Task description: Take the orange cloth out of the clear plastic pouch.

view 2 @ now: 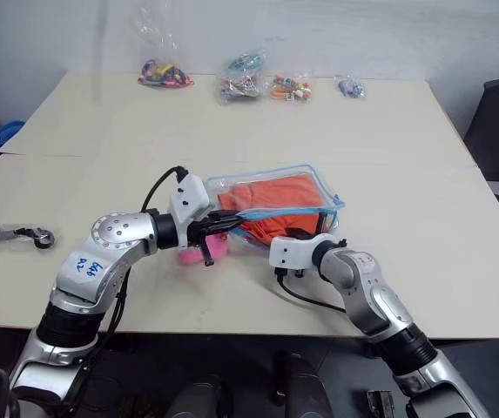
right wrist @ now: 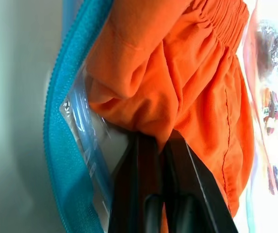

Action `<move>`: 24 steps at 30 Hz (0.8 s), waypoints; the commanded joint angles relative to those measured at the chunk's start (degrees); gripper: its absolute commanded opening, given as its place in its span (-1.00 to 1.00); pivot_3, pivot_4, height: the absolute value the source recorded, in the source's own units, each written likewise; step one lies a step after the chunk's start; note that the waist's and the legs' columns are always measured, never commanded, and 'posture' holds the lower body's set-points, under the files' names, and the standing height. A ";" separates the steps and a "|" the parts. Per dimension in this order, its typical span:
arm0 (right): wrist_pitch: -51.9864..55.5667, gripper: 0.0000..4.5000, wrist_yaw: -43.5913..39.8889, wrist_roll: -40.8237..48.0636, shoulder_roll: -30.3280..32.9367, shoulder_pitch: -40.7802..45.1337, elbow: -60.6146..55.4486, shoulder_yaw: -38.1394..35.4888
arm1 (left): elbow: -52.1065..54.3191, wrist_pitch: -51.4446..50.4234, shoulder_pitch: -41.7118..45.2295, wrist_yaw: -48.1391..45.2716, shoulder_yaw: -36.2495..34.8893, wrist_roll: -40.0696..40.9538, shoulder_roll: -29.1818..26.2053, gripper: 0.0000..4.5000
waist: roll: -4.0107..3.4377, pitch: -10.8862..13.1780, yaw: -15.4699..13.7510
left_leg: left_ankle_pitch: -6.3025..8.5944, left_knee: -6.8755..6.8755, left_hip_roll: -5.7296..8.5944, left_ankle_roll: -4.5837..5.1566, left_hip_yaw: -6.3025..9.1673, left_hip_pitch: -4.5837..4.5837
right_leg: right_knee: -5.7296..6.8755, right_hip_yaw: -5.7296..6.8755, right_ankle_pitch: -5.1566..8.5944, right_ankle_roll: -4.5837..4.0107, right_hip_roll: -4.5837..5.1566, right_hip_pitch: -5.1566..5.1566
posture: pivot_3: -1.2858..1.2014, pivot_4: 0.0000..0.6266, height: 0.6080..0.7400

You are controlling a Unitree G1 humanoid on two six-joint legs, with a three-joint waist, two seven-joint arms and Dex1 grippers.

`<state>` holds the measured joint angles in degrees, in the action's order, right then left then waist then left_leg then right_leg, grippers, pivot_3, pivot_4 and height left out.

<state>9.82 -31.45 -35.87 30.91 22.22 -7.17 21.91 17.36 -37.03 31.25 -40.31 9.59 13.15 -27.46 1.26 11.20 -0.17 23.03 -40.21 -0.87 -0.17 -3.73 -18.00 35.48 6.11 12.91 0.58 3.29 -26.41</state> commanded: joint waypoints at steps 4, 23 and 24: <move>1.83 -0.99 -9.93 10.99 1.68 -2.39 -9.42 -5.23 | -2.77 2.58 0.64 3.79 1.50 -3.90 1.23 -1.00 | 0.00 0.00 -0.11 | 0.00 0.01 0.00 0.01 0.03 -0.05 | -0.01 0.03 0.00 0.00 -0.01 -0.02 | 0.03 -0.52 1.00; 29.17 -0.99 -31.17 49.40 22.08 3.93 -27.97 -31.80 | -15.62 13.15 2.34 4.16 3.51 -12.32 -0.12 -1.00 | -0.01 0.01 -0.99 | 0.07 0.05 -0.01 0.12 0.07 -0.09 | -0.21 0.13 0.00 0.00 0.01 -0.06 | 0.03 -0.52 1.00; 26.16 -0.99 -29.52 48.08 22.13 5.70 -25.53 -32.24 | -16.29 14.39 2.06 3.31 3.99 -13.01 -1.04 -1.00 | -0.01 0.01 -0.92 | 0.07 0.08 -0.01 0.12 0.06 -0.06 | -0.22 0.13 0.00 0.00 0.01 -0.05 | 0.03 -0.52 1.00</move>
<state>39.74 -63.59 13.18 52.42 26.08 -34.90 -7.54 1.87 -24.47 33.48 -35.92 12.95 1.96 -27.00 1.26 11.21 -1.09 23.09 -40.12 -0.88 -0.05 -3.71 -18.06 35.26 6.23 12.90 0.58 3.28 -26.46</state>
